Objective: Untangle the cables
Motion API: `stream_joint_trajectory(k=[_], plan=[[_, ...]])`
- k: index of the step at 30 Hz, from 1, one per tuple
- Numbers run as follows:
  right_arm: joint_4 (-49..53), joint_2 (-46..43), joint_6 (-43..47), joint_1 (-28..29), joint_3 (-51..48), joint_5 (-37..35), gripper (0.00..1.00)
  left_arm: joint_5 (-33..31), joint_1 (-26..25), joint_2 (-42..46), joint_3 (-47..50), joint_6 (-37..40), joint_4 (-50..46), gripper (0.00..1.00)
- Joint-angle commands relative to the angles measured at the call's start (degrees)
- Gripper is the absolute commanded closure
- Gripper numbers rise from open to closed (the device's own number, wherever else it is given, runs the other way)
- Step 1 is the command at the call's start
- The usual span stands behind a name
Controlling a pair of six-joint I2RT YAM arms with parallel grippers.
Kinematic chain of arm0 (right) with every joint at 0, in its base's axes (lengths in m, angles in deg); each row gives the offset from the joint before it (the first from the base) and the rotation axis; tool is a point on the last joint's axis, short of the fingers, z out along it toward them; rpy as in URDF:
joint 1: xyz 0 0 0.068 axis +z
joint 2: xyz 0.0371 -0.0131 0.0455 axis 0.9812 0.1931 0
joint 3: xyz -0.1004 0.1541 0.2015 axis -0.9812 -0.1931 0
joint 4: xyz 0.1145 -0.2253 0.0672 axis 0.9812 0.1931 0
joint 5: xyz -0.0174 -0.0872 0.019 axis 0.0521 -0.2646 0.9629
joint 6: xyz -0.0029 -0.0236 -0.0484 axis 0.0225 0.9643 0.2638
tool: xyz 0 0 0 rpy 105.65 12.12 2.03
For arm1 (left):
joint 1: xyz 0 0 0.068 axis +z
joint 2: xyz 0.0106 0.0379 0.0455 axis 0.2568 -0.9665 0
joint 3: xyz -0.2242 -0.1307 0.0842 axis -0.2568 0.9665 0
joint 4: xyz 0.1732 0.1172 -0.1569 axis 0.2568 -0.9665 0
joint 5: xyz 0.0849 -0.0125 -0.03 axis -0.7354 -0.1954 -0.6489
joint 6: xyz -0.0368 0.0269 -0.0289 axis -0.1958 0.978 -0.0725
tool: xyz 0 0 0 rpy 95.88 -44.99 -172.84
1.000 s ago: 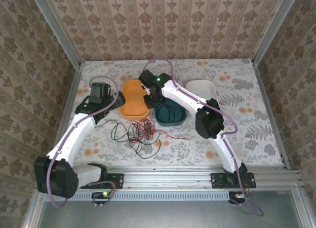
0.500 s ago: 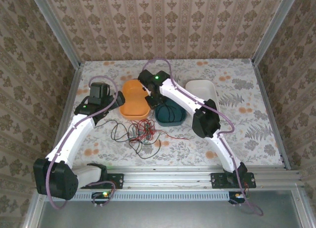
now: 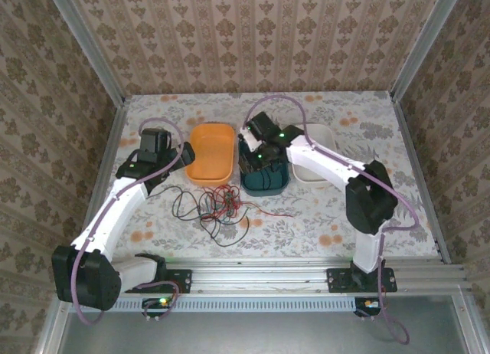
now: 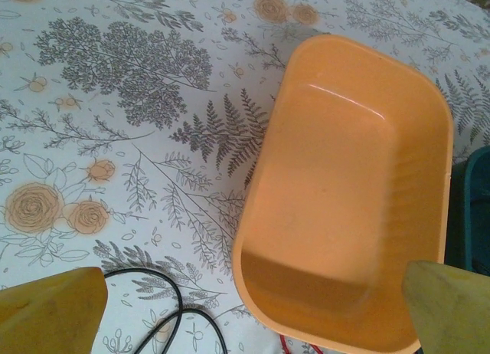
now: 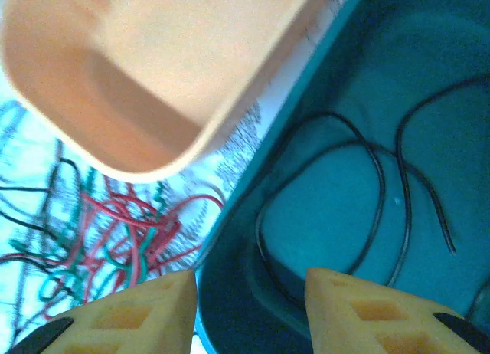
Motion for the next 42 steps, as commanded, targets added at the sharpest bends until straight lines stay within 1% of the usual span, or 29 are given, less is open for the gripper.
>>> stream_joint_trajectory(k=[1,6,9,13,16,19,23,27,29,33,42], plan=[[-10.04,1.52,0.68,-1.13,-3.11,10.17,0.56,0.9,-0.66,-0.95,0.14,0.85,0.22,0.0],[-6.73,7.77,3.0,-1.2,0.33,12.17,0.56,0.62,-1.13,-1.94,-1.44,1.15,-0.79,0.0],[-6.0,10.06,3.22,-1.46,1.64,13.19,0.58,0.2,-1.21,-2.12,-1.9,1.46,-1.49,0.0],[-6.9,10.65,2.0,-2.33,0.87,14.57,0.66,0.0,-1.3,-1.99,-1.52,1.35,-1.55,0.0],[-8.29,10.08,0.78,-2.9,-0.54,15.44,0.76,0.03,-1.48,-1.86,-1.11,1.11,-1.43,0.0],[-9.92,9.26,-0.14,-3.5,-1.91,16.56,0.82,0.16,-1.56,-1.94,-1.11,1.02,-1.19,0.0],[-10.91,8.75,-1.06,-4.39,-2.46,17.81,0.82,0.57,-1.83,-2.34,-1.35,1.17,-0.84,0.0],[-12.19,8.19,-2.26,-5.35,-2.78,18.74,0.71,1.46,-2.51,-2.98,-1.89,2.07,-0.4,0.0],[-12.48,8.21,-2.69,-5.77,-2.58,19.39,0.7,1.84,-2.94,-3.33,-2.25,2.43,-0.41,0.0],[-13.27,7.85,-3.27,-6.42,-2.9,21.04,0.7,1.85,-4.14,-3.96,-2.76,2.9,-0.4,0.0],[-14.17,6.7,-3.68,-6.87,-4.63,22.54,0.79,1.23,-5.48,-4.9,-3.48,3.16,-0.66,0.0]])
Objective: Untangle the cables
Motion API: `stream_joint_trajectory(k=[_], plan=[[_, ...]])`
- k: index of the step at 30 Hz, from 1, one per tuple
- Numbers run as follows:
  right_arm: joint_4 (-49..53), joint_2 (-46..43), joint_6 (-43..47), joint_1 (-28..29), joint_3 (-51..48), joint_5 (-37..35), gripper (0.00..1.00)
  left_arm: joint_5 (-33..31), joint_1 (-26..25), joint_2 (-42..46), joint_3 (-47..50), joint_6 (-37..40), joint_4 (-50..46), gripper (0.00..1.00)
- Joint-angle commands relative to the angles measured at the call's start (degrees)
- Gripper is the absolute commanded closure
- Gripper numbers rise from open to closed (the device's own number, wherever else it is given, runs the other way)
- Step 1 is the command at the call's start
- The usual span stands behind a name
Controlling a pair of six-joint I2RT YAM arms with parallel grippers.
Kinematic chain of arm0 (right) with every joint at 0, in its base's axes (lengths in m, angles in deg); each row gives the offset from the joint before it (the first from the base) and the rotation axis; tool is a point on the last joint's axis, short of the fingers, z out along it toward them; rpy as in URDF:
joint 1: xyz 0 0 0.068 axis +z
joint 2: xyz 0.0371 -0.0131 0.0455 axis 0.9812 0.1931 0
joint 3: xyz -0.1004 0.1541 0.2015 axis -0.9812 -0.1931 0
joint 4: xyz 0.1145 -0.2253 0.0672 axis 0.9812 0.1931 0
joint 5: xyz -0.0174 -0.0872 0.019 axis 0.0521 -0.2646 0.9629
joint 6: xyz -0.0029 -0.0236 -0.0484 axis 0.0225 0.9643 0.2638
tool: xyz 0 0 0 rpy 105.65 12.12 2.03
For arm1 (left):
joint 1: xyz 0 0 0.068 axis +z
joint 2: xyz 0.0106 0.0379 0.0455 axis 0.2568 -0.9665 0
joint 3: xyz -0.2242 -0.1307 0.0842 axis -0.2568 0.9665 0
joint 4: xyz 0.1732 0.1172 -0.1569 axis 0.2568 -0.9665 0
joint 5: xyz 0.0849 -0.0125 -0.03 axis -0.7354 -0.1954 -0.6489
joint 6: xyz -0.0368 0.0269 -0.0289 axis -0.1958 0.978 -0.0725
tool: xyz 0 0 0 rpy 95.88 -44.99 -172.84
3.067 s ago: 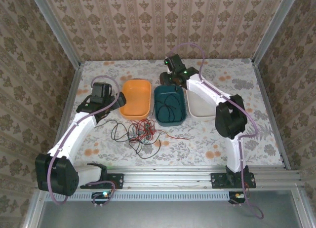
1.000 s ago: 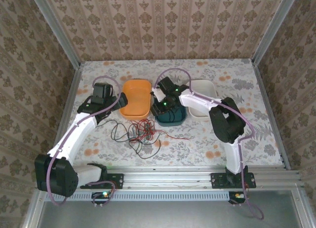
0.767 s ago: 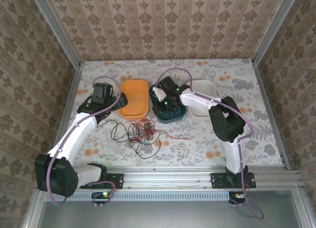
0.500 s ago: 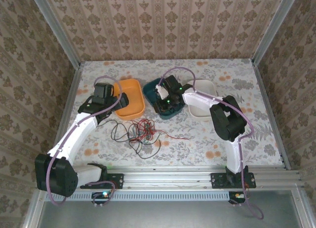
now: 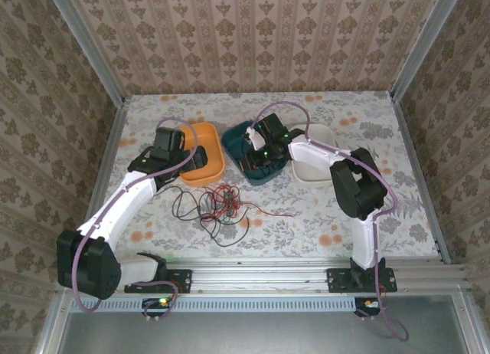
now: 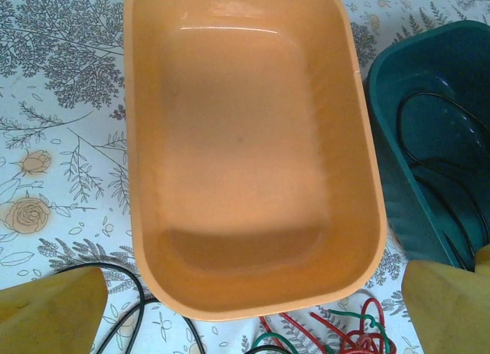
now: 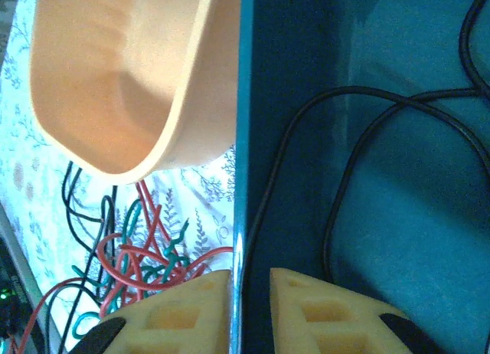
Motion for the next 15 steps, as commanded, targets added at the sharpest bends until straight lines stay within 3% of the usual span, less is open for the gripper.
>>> stream_joint_trajectory(k=[1,9,15], plan=[[-1.17,-2.04,-0.65,-0.14,-1.22,2.01,0.78,-0.07,-0.43,-0.39,-2.19,1.09,-0.53,0.0],[-1.28,-2.06,-0.85,-0.13,-3.53,1.58,0.74,-0.21,-0.58,-0.38,-2.46,1.06,-0.88,0.0],[-1.76,-2.69,-0.87,-0.27,-4.65,1.71,0.83,-0.12,-0.67,-0.3,-2.54,1.19,-0.8,0.0]])
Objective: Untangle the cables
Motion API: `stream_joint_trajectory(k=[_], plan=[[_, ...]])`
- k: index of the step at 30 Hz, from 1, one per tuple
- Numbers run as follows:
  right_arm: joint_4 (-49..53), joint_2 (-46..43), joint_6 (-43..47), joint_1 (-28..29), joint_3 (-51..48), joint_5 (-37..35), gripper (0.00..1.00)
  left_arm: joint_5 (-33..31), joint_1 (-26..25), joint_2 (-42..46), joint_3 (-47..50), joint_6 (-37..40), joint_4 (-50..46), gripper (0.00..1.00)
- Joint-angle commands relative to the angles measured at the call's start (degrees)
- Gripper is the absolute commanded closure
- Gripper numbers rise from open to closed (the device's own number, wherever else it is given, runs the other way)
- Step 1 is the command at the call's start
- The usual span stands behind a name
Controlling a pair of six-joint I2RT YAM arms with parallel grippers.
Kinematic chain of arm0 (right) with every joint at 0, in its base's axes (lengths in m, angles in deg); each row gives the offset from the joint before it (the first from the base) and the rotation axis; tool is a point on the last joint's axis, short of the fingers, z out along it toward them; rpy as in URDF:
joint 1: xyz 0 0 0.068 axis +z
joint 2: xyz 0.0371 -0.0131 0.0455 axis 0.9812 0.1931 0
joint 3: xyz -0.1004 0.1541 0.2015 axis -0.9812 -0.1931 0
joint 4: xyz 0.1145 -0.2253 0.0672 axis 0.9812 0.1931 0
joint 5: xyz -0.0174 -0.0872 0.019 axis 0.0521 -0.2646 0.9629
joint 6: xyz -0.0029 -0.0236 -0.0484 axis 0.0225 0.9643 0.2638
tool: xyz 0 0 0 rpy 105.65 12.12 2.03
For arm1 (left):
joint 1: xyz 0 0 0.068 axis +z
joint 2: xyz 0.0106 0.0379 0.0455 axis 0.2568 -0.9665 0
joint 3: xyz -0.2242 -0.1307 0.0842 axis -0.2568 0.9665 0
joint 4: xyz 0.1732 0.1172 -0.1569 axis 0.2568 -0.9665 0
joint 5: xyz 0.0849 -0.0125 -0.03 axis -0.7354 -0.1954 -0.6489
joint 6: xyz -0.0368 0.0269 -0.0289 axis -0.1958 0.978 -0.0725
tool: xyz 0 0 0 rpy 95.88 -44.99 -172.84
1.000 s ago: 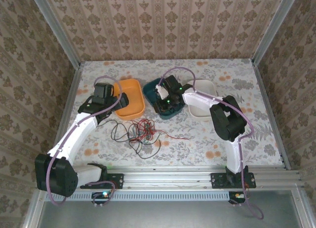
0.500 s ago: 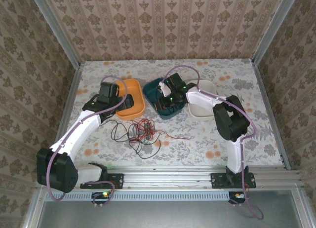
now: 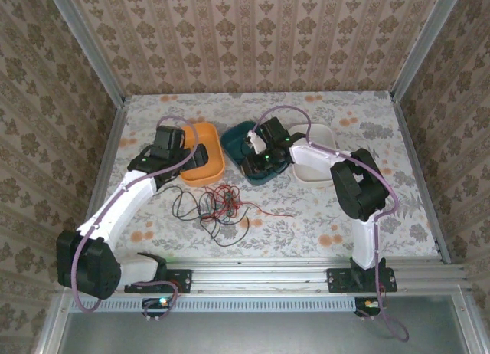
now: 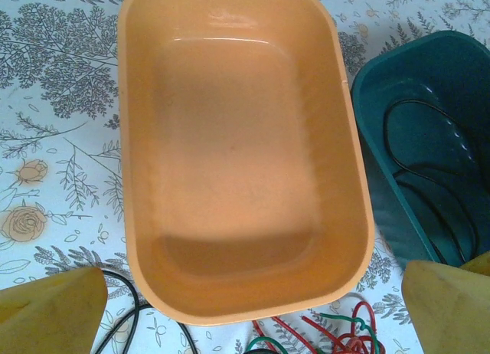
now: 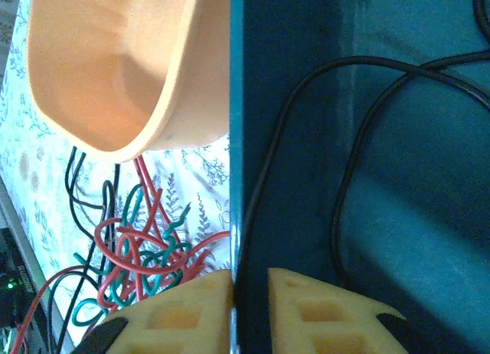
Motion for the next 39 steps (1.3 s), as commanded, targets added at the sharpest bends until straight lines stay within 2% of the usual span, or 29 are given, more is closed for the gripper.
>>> stream_joint_trajectory(k=[1,6,13,17,21,24,26,29,31,34,39], plan=[[0.22,-2.01,-0.44,-0.38,-1.2,0.55,0.85,-0.01,-0.28,-0.3,-1.67,1.15,-0.75,0.0],[-2.23,-3.05,-2.36,-1.08,-2.16,2.17,0.92,0.8,-0.71,-0.74,-2.09,1.66,-0.74,0.0],[-5.84,-3.93,-6.38,-3.96,-2.36,2.49,0.93,2.12,-2.43,-2.39,-4.08,3.25,-0.96,0.0],[-2.37,-1.43,-4.81,-4.62,0.75,-5.14,0.92,2.18,-3.35,-3.24,-5.17,3.5,-1.24,0.0],[6.42,4.72,-2.83,-4.32,8.05,-14.59,0.91,2.28,-4.14,-3.73,-5.89,3.39,-1.34,0.0],[10.53,7.21,-0.41,-3.17,11.18,-20.08,0.87,2.27,-4.51,-3.73,-6.3,3.13,-1.41,0.0],[12.34,6.92,0.71,-2.28,11.18,-22.62,0.79,2.1,-4.64,-3.57,-6.22,3.03,-1.4,0.0],[11.58,4.32,1.44,-1.62,9.56,-24.59,0.66,2.02,-4.66,-3.57,-5.99,2.65,-1.41,0.0],[9.2,1.06,1.44,-1.46,7.42,-25.84,0.61,1.93,-4.67,-3.64,-5.74,2.24,-1.41,0.0],[5.78,-4.58,0.86,-1.32,3.72,-27.91,0.57,1.04,-4.58,-3.72,-5.73,1.53,-1.98,0.0],[5.01,-11.81,1.33,-1.46,-0.41,-33.47,0.55,1.36,-3.17,-4.27,-5.22,-0.11,-2.65,0.0]])
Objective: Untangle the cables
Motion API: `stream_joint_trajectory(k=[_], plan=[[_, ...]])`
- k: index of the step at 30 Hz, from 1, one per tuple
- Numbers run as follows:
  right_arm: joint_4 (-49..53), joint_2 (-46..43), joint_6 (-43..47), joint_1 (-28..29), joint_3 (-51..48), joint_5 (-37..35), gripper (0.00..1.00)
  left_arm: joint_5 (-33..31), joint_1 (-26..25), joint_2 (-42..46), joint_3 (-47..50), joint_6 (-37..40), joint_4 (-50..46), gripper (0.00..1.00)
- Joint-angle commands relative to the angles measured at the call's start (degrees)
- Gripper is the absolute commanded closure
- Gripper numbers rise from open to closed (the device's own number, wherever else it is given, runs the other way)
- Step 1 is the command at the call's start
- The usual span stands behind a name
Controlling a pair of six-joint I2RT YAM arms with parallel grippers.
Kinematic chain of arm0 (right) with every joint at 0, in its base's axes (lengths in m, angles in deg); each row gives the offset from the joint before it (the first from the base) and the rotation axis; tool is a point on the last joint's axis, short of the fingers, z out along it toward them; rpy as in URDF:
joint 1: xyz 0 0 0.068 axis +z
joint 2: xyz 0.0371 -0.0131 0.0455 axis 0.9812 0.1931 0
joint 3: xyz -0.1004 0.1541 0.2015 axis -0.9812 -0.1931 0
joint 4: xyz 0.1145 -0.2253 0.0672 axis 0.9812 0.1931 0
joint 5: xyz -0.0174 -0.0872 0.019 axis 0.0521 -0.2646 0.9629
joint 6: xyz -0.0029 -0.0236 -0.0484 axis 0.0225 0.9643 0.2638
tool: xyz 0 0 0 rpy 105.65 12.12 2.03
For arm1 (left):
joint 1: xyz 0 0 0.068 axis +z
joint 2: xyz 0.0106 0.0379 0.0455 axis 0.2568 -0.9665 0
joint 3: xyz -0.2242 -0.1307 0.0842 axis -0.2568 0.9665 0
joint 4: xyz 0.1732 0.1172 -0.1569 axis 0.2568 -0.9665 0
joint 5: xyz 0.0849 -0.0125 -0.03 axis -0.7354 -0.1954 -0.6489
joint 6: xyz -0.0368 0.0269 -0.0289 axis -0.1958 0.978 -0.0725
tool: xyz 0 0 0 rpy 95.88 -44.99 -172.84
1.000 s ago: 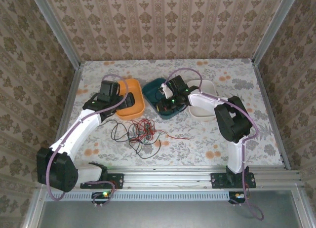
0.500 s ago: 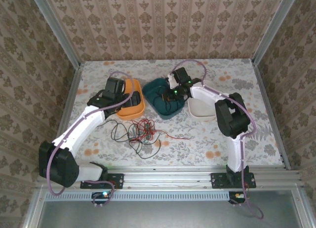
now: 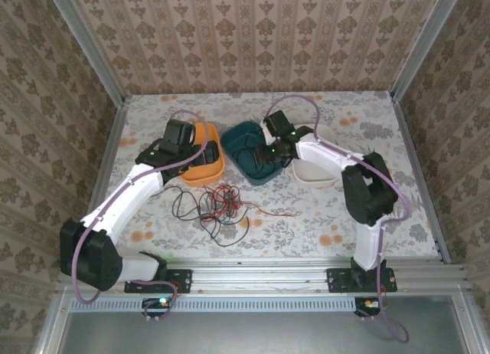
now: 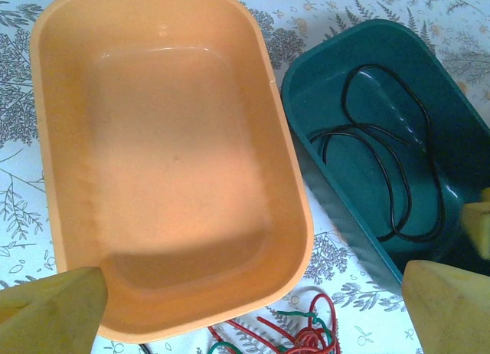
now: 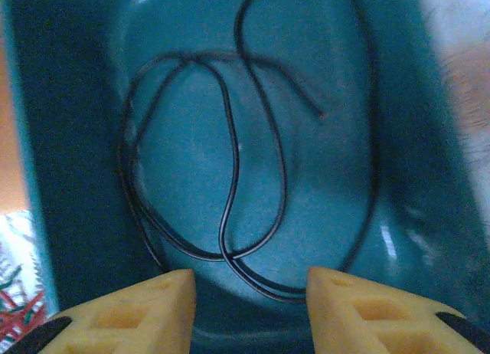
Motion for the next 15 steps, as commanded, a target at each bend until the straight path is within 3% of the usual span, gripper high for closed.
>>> stream_joint_trajectory(k=[1,9,15], plan=[[-1.41,-6.01,0.82,-0.3,-2.26,-6.94,0.55,0.7,1.5,-1.03,-0.26,-1.9,-2.23,0.0],[3.78,-6.18,-5.05,-5.09,-3.24,-12.35,0.54,5.1,2.12,-7.27,-1.99,0.4,-1.93,0.0],[1.85,-2.83,-12.08,-11.02,-4.23,-3.04,0.54,7.04,1.72,-16.61,-9.09,3.15,-3.36,0.0]])
